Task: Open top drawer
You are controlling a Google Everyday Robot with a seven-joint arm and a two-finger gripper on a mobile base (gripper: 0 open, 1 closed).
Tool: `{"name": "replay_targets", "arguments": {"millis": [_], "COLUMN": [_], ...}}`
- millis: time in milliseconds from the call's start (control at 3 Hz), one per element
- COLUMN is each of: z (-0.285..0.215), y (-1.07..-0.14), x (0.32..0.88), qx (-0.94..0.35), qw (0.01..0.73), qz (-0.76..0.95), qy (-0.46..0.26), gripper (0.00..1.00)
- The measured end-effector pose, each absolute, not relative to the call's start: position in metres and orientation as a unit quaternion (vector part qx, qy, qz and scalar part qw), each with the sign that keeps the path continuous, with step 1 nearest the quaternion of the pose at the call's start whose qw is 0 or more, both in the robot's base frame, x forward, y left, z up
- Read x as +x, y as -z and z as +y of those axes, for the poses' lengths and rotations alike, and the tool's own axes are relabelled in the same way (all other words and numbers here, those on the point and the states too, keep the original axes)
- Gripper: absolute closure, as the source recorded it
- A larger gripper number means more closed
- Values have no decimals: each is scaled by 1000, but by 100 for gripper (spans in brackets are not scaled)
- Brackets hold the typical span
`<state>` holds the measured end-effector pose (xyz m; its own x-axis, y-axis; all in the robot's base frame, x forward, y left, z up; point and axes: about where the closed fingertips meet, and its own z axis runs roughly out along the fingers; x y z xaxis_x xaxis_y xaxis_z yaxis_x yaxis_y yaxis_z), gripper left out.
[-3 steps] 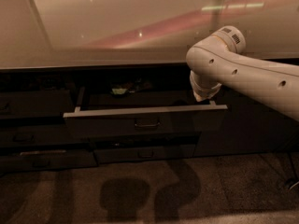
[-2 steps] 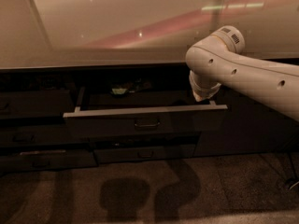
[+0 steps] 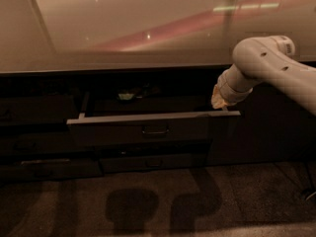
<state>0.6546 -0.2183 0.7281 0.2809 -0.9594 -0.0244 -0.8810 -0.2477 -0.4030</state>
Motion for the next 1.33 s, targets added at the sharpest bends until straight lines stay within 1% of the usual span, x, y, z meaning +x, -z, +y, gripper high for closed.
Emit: {"name": "replay_targets", "arguments": {"millis": [333,667,1000,1333], "z": [-213,-213,-228,-253], "y": [-739,-739,-712,-670], "x": [664,664,672,681], "qx": [-785,-785,-777,-768], "qw": [204,204,179,163], "qz": [576,576,598,618], "qy": [102,102,82,43], "gripper": [100,100,100,100]}}
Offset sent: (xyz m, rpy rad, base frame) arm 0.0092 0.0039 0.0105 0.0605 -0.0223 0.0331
